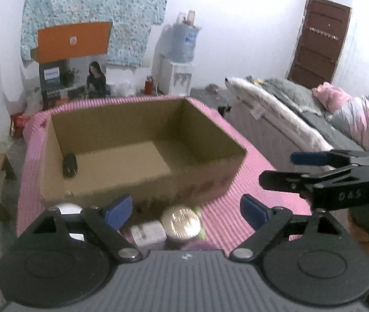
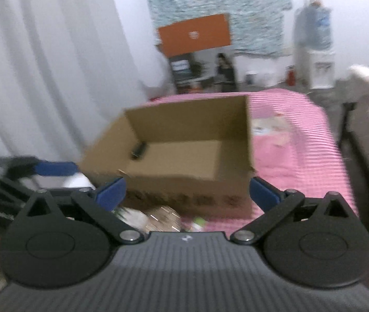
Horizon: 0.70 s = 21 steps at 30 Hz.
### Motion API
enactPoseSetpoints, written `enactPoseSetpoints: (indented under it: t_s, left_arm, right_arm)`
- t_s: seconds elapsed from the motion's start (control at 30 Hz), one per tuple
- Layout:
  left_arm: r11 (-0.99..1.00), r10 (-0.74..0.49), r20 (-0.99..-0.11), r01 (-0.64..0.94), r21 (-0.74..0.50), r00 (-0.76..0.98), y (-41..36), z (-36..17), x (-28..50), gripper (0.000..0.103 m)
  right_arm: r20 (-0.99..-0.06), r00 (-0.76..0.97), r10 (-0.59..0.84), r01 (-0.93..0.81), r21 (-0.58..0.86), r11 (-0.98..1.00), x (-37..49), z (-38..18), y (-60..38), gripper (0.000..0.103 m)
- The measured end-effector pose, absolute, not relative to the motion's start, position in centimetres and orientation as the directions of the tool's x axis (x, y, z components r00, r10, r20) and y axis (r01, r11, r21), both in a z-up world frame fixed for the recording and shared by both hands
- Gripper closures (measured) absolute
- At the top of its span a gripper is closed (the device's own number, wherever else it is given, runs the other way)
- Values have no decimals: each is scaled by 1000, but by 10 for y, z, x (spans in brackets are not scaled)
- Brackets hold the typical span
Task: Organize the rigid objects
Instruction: 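Move the right gripper back to the table and grasp the green glue stick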
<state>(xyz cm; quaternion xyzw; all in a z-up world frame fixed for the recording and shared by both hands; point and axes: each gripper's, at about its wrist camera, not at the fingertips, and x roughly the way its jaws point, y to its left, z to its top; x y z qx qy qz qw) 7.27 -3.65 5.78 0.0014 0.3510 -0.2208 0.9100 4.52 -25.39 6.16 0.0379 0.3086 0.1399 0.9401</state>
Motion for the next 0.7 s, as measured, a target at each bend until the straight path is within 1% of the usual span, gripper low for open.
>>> enactPoseSetpoints:
  t_s: [0.1, 0.23, 0.37, 0.43, 0.57, 0.63, 0.7]
  left_arm:
    - [887, -435, -639, 423, -184, 634, -40, 41, 65, 12]
    - [874, -462, -631, 438, -209, 623, -48, 22, 59, 12]
    - [877, -437, -640, 457, -148, 632, -64, 11, 57, 12]
    - [883, -415, -654, 455, -119, 633, -72, 8, 60, 11]
    - [879, -405, -676, 466, -102, 616, -83, -2, 70, 11]
    - [868, -413, -682, 487, -95, 603, -87, -7, 73, 12]
    - [859, -414, -695, 506, -83, 588, -92, -10, 76, 15]
  right_arm:
    - [-571, 795, 203, -191, 82, 978, 31, 44, -249, 1]
    - [-583, 780, 227, -208, 102, 973, 21, 27, -255, 1]
    - [-547, 790, 278, -219, 171, 961, 17, 20, -269, 1]
    - [-543, 779, 314, -223, 228, 948, 18, 16, -278, 1]
    - [-599, 721, 348, -174, 330, 928, 37, 0, -287, 1]
    - [-613, 699, 368, -163, 365, 917, 47, -12, -286, 1]
    - [-618, 681, 392, -166, 391, 905, 56, -19, -286, 2]
